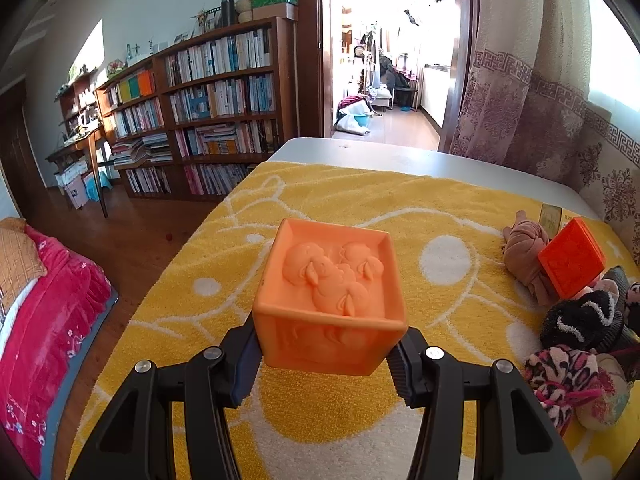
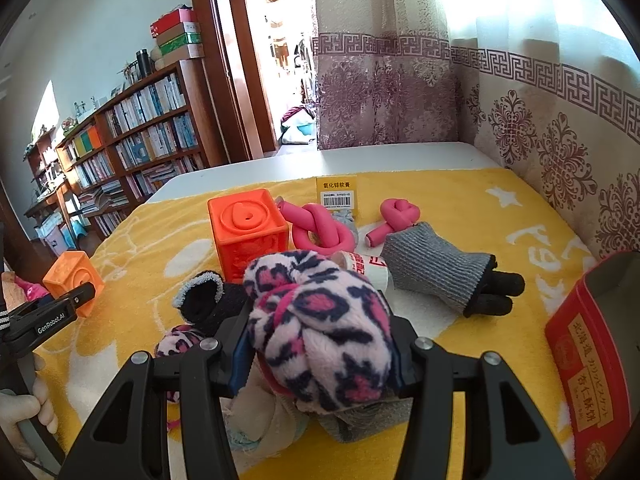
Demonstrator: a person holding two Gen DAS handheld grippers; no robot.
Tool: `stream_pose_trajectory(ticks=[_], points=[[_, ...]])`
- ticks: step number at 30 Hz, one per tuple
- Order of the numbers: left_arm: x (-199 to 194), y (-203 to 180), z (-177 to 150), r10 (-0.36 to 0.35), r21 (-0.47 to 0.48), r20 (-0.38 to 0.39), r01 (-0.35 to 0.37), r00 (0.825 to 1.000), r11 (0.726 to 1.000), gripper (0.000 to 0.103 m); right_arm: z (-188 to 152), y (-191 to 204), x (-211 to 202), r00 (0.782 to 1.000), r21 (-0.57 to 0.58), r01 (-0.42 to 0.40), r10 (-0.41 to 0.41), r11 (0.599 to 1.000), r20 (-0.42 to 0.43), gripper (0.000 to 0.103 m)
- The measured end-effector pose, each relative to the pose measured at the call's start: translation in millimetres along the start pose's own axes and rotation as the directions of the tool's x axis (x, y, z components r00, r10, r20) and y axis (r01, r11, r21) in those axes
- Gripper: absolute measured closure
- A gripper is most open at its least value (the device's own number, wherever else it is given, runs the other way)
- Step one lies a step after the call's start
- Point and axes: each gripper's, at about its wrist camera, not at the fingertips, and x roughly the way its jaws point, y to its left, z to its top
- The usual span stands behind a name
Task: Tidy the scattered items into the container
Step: 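Carry both held items over the red box and open both tools inside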
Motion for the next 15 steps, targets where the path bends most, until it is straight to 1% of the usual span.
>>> stream_pose_trajectory(ticks=[15], points=[[-25.6, -21.3, 1.2, -0.038, 0.057, 0.048, 0.035, 0.998, 0.998, 0.047, 2.1, -9.4, -2.5, 0.999, 0.039, 0.029, -0.030, 0.999, 0.022, 0.047]])
